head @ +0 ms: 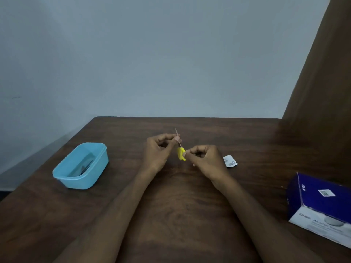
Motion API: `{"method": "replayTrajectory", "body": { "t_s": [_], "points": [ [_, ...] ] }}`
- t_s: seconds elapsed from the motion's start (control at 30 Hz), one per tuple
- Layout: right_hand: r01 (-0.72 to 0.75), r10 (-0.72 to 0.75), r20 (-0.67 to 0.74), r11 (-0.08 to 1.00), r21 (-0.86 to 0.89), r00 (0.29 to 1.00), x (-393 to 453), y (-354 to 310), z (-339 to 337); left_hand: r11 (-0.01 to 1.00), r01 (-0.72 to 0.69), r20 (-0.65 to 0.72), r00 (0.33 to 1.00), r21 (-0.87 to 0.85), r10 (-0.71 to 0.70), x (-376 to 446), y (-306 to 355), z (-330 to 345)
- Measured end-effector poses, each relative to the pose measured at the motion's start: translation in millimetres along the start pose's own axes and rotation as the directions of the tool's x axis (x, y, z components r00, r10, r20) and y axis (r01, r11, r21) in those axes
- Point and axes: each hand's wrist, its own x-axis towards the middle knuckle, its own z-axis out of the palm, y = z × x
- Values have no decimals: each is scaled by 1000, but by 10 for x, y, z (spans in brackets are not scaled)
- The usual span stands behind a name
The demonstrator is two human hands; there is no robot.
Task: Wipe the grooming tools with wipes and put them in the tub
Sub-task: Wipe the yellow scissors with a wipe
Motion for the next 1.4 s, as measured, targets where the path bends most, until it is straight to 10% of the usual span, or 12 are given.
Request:
{"method": "replayTrajectory", "body": {
  "t_s": [0.2,0.33,0.63,0.87,1.4],
  "points": [
    [-116,97,95,968,222,991,6,29,21,894,-184,160,979,409,128,-310,133,-112],
    [-223,130,235,874,432,963,-33,-40,74,933,-18,150,988,359,-39,-480,222,-195],
    [-67,-8,351,977,203,936,-338,-141,260,879,298,-108,955,373,-277,-815,582,-886],
    [-28,-33,362,986,162,932,-334,-120,286,546,307,-205,949,779,-241,-583,1096,-2063],
    [-11,-40,397,992,126,917,-339,-134,262,-39,519,-443,686,854,-577,-157,631,-2347]
  ]
}}
